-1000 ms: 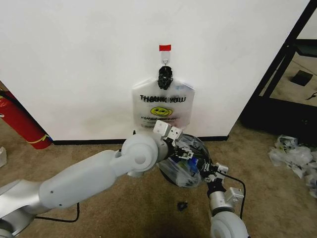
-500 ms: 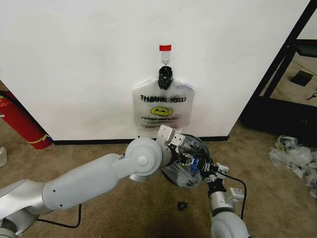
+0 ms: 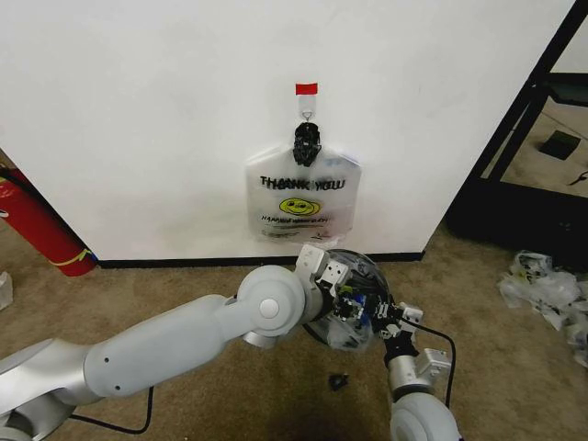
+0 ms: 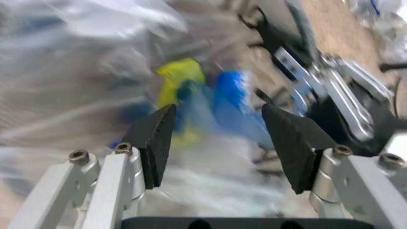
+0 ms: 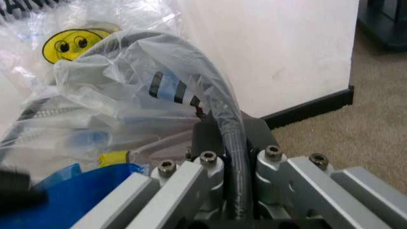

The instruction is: Pick up the garbage bag from the wall and place it over the trash bin.

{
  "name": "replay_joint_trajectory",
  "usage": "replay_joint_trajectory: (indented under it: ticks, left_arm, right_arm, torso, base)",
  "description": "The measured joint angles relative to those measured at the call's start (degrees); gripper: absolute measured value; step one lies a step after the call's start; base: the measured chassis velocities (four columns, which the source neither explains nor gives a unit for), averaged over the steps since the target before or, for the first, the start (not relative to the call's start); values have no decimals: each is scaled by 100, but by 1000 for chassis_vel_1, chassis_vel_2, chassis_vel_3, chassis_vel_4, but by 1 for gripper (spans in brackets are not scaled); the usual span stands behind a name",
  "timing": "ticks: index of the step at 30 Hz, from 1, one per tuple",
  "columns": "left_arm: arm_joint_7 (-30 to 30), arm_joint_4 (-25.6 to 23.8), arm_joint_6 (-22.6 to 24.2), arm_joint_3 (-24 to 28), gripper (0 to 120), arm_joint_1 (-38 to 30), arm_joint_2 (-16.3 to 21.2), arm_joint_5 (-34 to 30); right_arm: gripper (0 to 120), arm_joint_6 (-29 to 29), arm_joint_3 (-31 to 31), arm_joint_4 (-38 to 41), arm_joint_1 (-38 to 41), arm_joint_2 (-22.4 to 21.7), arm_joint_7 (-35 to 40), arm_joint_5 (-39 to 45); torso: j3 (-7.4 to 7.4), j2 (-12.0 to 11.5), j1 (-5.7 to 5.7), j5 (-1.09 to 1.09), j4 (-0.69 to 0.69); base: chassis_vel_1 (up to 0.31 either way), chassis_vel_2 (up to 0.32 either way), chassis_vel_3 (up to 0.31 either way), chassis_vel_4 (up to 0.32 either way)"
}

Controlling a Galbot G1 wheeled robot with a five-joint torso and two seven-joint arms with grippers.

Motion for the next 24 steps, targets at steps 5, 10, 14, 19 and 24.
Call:
replay_joint_trajectory:
  ticks: [5, 10, 14, 19, 24]
  left_arm:
    - [3, -18, -2, 20, 55, -80, 73, -17]
    - [59, 80, -4, 66, 56, -72, 133, 73]
    - [129, 151, -4, 138, 55, -107, 233, 93]
    - [170, 183, -4, 187, 48, -41, 221, 123]
    - [257, 149, -4, 208, 30, -38, 238, 113]
  right_arm:
    - [1, -1, -5, -13, 5, -15, -4, 0]
    - [1, -9, -35, -1, 9, -11, -7, 5]
    - [1, -13, -33, 20, -1, -33, -7, 7]
    - [1, -20, -29, 41, -7, -55, -7, 17]
    - [1, -33, -22, 43, 2, -74, -4, 28]
  torso:
    - [0, 0, 0, 0, 0]
    - [0, 0, 0, 0, 0]
    - [0, 0, 0, 0, 1]
    - [0, 0, 0, 0, 0]
    - [0, 0, 0, 0, 0]
  base:
    - [0, 0, 0, 0]
    - [0, 0, 0, 0]
    - [0, 0, 0, 0]
    - [0, 0, 0, 0]
    - [0, 0, 0, 0]
